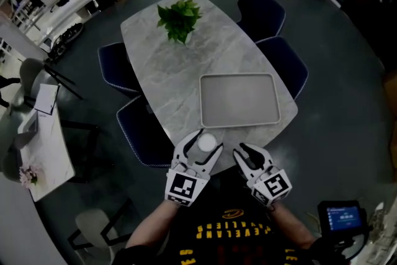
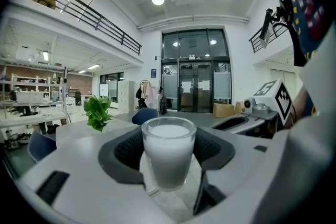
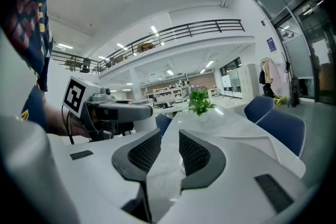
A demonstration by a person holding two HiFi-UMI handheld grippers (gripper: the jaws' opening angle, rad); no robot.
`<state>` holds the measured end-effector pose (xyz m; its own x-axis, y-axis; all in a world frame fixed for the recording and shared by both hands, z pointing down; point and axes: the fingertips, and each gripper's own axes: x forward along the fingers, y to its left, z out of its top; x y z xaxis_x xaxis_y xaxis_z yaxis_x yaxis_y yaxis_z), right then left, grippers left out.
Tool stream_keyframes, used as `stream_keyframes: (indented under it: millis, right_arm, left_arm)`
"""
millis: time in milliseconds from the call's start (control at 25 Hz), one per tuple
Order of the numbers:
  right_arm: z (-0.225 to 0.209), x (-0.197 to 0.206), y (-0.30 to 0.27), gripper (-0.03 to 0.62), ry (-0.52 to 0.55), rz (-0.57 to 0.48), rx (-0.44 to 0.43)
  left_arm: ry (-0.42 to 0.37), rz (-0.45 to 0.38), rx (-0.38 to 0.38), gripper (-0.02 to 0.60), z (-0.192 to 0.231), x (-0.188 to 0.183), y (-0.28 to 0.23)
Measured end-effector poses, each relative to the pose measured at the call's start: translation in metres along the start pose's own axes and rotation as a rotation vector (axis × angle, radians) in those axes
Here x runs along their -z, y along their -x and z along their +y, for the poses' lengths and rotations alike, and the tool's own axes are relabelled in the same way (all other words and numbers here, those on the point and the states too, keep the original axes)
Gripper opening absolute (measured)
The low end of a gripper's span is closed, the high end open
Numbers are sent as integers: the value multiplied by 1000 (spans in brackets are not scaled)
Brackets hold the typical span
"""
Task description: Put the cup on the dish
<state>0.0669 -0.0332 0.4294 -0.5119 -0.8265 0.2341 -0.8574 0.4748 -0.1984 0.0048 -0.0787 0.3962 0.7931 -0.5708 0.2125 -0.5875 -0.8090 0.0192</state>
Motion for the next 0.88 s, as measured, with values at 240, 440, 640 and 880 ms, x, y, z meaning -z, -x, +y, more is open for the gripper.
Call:
stream_keyframes:
  millis: [240,440,640,880]
  right_arm:
    - [-16,6,-47,144,117,73,-199]
    - [-37,-4,-79,195,56,53,-316]
    - [-64,-12,-112,196,77,27,-392]
    - [-63,-15,-139,269,139,26,-445]
  left_arm:
    - [43,-16,-49,267,35,-12,-43]
    - [71,-15,-56,267,55,-22,-72]
    - [74,-24,-73,267,75,-20,-102]
    - [116,23,-75,267,85,-9,-117]
